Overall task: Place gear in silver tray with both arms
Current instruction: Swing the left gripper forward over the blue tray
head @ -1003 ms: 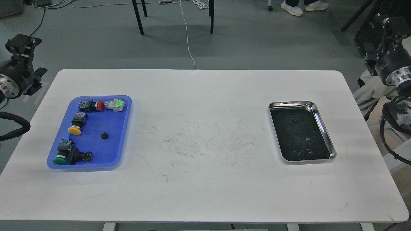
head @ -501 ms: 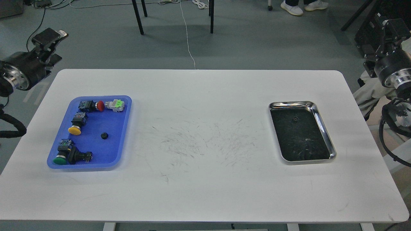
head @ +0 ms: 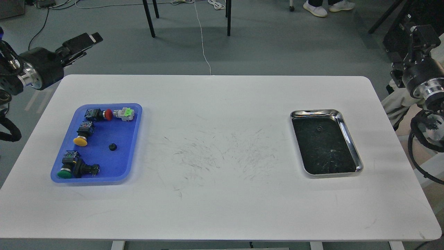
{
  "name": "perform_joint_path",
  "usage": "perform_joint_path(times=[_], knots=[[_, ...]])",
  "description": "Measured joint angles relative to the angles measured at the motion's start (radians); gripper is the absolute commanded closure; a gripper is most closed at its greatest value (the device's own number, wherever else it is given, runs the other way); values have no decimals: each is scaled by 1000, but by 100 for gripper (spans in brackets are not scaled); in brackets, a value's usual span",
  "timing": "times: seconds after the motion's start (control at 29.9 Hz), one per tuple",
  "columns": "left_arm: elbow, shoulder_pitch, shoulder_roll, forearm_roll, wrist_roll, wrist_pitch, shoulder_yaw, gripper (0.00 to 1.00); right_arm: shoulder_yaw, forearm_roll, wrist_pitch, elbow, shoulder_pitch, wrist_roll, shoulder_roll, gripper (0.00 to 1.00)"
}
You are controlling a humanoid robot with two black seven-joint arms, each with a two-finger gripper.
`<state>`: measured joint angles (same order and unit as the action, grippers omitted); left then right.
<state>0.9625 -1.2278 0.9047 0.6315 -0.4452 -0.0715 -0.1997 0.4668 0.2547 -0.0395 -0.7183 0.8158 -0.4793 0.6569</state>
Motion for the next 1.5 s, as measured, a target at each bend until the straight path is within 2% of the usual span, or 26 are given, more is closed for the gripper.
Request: perform_joint_path(times=[0.1, 0.23, 0.3, 0.4, 0.47, 0.6, 0.87, 1.07, 1.3, 1.5], knots=[[-29, 0, -25, -39, -1, -7, 2, 12, 1, 0, 0, -1, -2, -6, 0, 6], [-76, 14, -48, -67, 24, 3, -6, 12, 1, 0, 0, -1, -4, -8, -1, 6], [-85, 19, -54, -75, 42, 1, -7, 6, 1, 0, 0, -1, -4, -8, -3, 6], [-88, 27, -57, -76, 43, 14, -17, 5, 1, 0, 1, -2, -4, -9, -5, 6], [-86, 34, -56, -65, 32, 29, -26, 6, 1, 0, 1, -1, -4, -9, -6, 6], [-77, 36, -43, 50, -30, 45, -49, 6, 1, 0, 2, -1, -4, -9, -6, 6], [-41, 21, -15, 345, -44, 135, -101, 7, 2, 0, 3, -1, -6, -9, -13, 6], [-5, -83, -2, 434, -44, 172, -212, 7, 3, 0, 4, 1, -9, -10, -29, 6], [8, -214, -28, 500, -44, 237, -452, 8, 2, 0, 4, 0, -9, -10, -41, 6], [13, -301, -43, 591, -43, 263, -612, 13, -8, 1, 0, 0, -10, -10, -39, 6]])
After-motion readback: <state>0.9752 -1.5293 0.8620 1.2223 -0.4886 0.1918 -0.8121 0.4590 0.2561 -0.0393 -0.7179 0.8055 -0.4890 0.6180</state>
